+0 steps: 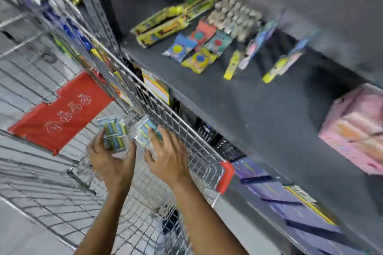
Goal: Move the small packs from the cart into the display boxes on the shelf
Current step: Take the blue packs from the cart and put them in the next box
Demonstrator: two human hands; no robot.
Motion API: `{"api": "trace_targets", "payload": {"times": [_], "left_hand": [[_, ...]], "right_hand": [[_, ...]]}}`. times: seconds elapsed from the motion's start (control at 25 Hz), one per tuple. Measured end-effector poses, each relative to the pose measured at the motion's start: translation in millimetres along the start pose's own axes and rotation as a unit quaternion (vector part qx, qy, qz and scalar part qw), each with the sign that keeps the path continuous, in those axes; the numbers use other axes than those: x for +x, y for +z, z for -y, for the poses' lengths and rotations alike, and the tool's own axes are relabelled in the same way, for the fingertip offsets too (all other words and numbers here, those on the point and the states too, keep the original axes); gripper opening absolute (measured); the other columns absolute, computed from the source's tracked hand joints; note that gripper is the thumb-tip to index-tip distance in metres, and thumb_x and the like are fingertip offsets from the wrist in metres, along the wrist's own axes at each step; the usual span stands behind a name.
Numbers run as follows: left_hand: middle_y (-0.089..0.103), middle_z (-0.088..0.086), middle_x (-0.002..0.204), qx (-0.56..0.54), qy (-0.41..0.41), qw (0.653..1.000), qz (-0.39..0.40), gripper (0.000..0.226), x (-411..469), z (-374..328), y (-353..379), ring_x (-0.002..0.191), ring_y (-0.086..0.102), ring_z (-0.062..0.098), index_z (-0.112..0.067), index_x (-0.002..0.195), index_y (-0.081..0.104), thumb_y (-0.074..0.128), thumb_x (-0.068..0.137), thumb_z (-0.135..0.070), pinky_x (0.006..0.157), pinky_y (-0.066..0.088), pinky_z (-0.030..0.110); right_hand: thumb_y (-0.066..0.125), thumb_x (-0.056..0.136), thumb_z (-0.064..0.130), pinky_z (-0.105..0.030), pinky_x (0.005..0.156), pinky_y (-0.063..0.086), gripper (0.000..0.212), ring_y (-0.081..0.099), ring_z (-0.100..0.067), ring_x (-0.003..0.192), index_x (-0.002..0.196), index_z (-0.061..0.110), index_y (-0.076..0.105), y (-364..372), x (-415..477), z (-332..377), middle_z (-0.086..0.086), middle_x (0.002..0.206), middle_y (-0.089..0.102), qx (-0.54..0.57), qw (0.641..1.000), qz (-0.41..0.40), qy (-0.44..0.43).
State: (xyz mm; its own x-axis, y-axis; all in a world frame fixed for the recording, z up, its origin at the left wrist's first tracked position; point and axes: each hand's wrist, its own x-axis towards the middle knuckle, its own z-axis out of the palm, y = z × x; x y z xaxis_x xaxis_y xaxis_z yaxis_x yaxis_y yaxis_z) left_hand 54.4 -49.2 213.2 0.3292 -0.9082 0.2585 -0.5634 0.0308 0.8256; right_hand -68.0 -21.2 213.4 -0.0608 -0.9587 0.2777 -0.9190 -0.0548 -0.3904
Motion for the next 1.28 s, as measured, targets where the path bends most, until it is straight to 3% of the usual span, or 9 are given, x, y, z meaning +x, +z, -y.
{"api": "trace_targets", "payload": {"times": [0.16,0.28,0.36,0.56,0.68,0.76,0.92,1.12,1.28], "left_hand": [[0.032,0.008,0.116,-0.067,0.064,0.996,0.000,0.064,7.8,-80.3,-3.1,0.109,0.039,0.019,-0.003,0.128,0.042,0.070,0.075,-0.024,0.091,0.030,0.003],[0.036,0.012,0.116,-0.125,0.104,0.987,0.021,0.062,-2.2,-145.9,8.1,0.113,0.036,0.017,-0.008,0.128,0.044,0.067,0.075,-0.030,0.099,0.035,0.020],[0.040,0.023,0.119,-0.136,0.131,0.980,0.054,0.060,-14.1,-189.2,23.0,0.117,0.038,0.027,-0.008,0.127,0.044,0.070,0.077,-0.026,0.102,0.034,0.032],[0.044,0.026,0.118,-0.162,0.216,0.947,0.173,0.057,-77.6,-283.7,63.9,0.114,0.038,0.034,-0.005,0.125,0.047,0.070,0.078,-0.028,0.095,0.031,0.028],[0.044,0.019,0.117,-0.187,0.229,0.914,0.280,0.059,-135.3,-320.4,83.5,0.112,0.037,0.026,-0.010,0.123,0.047,0.065,0.076,-0.041,0.096,0.031,0.028],[0.046,0.018,0.115,-0.169,0.231,0.897,0.337,0.065,-174.2,-335.9,91.8,0.110,0.039,0.028,-0.009,0.121,0.049,0.059,0.071,-0.048,0.095,0.031,0.028],[0.040,0.021,0.131,-0.132,0.246,0.848,0.450,0.067,-252.2,-351.8,101.7,0.123,0.034,0.033,-0.008,0.129,0.044,0.072,0.072,-0.031,0.105,0.030,0.038],[0.047,0.017,0.120,-0.032,0.328,0.818,0.472,0.061,-301.8,-355.9,113.8,0.113,0.042,0.033,-0.008,0.127,0.046,0.062,0.078,-0.041,0.099,0.038,0.040],[0.050,0.018,0.116,0.038,0.392,0.804,0.447,0.060,-309.7,-348.4,122.9,0.109,0.045,0.035,-0.006,0.127,0.046,0.043,0.085,-0.049,0.094,0.039,0.043]], "right_hand": [[0.065,0.078,0.027,-0.041,0.078,0.052,0.049,0.059,-0.035,0.098,0.123,0.009,0.058,-75.9,13.2,-7.2,-0.020,0.119,0.062,0.013,0.994,-0.108,0.014],[0.073,0.073,0.023,-0.041,0.072,0.053,0.050,0.060,-0.037,0.089,0.119,0.005,0.062,-145.3,14.1,-30.2,-0.022,0.114,0.063,-0.027,0.982,-0.182,0.051],[0.077,0.071,0.022,-0.041,0.071,0.054,0.050,0.062,-0.039,0.087,0.116,0.004,0.064,-187.4,9.7,-52.6,-0.023,0.111,0.065,-0.056,0.969,-0.225,0.086],[0.080,0.068,0.020,-0.043,0.077,0.055,0.050,0.062,-0.041,0.088,0.111,0.000,0.065,-273.8,-31.0,-115.8,-0.025,0.106,0.066,-0.123,0.918,-0.315,0.205],[0.077,0.072,0.026,-0.043,0.084,0.047,0.049,0.061,-0.039,0.093,0.113,0.002,0.063,-308.5,-75.9,-152.1,-0.023,0.108,0.065,-0.174,0.887,-0.327,0.274],[0.076,0.072,0.024,-0.045,0.078,0.053,0.049,0.061,-0.041,0.093,0.113,0.000,0.062,-322.6,-111.6,-172.3,-0.025,0.107,0.064,-0.174,0.875,-0.334,0.304],[0.068,0.073,0.026,-0.046,0.067,0.055,0.048,0.061,-0.045,0.081,0.110,-0.004,0.063,-340.8,-196.4,-200.4,-0.030,0.101,0.063,-0.196,0.832,-0.338,0.393],[0.080,0.071,0.021,-0.046,0.061,0.053,0.043,0.061,-0.045,0.077,0.105,-0.001,0.065,-345.0,-255.7,-218.4,-0.027,0.093,0.063,-0.166,0.808,-0.261,0.501],[0.069,0.084,0.025,-0.045,0.065,0.053,0.037,0.063,-0.044,0.079,0.108,-0.002,0.062,-340.7,-253.3,-223.8,-0.027,0.096,0.064,-0.183,0.811,-0.210,0.514]]}}
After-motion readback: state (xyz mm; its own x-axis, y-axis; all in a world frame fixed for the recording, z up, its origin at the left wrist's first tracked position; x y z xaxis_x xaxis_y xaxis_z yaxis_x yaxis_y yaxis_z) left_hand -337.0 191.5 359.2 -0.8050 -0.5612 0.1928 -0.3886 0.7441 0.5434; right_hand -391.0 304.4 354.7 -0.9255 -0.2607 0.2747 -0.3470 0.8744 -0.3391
